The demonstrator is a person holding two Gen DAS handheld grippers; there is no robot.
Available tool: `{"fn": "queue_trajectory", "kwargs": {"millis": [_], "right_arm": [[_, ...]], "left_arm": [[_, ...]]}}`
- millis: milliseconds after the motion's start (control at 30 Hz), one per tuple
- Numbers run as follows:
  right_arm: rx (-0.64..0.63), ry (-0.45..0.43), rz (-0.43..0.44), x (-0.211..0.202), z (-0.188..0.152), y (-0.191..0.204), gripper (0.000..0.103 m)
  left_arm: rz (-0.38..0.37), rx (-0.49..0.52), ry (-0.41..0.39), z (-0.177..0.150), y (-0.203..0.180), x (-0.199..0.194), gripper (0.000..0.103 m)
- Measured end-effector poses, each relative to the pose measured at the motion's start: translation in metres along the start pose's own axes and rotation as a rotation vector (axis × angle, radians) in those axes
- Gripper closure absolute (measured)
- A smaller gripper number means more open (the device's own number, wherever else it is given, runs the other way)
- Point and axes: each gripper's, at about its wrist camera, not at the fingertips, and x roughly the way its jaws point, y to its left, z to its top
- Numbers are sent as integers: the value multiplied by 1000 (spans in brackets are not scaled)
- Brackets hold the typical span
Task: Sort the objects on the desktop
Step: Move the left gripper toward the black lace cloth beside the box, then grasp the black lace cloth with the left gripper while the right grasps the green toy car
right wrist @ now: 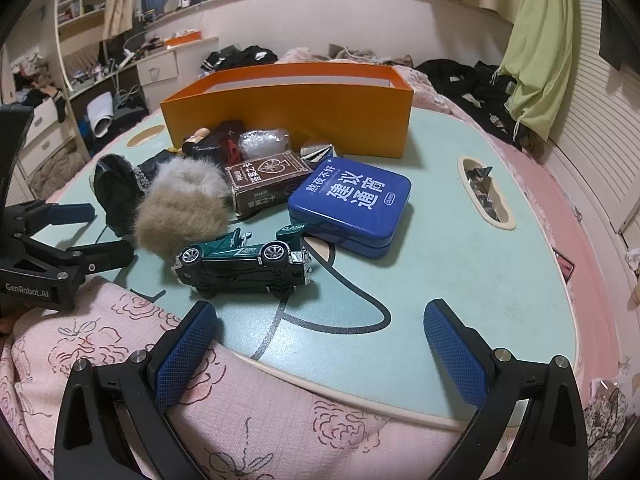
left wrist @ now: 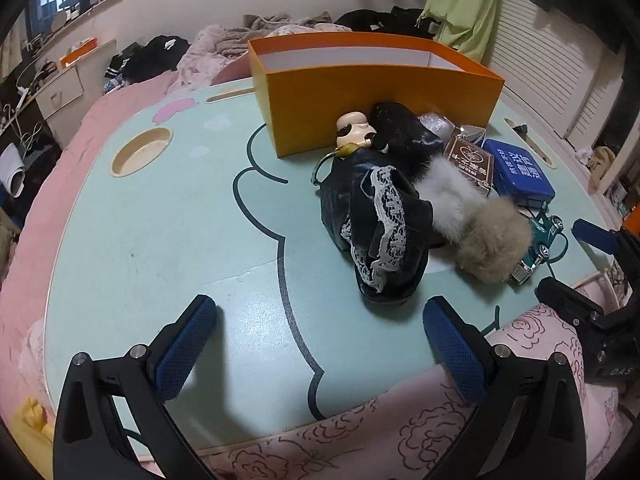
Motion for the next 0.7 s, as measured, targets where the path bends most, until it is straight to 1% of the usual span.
{"fn": "queue_trajectory", "kwargs": {"millis": [100,300,433,567,700], "right_arm": [[2,-2,-1,0,0,0,0],[26,-24,26,-1,2,-4,0],[10,-37,77,-3,7,1,0],[-3,-60,129,-5,20,10,0],[-32,-30,129,11,32,19,0]], "left_arm": [[0,0,0,0,0,1,0],[-2,-1,-1,0,1,3,0],[-6,-3,-3,1,-1,-4,0],[-6,-3,-3,1,-1,-3,0],[-6,-7,-9,0,-1,-5,0]]}}
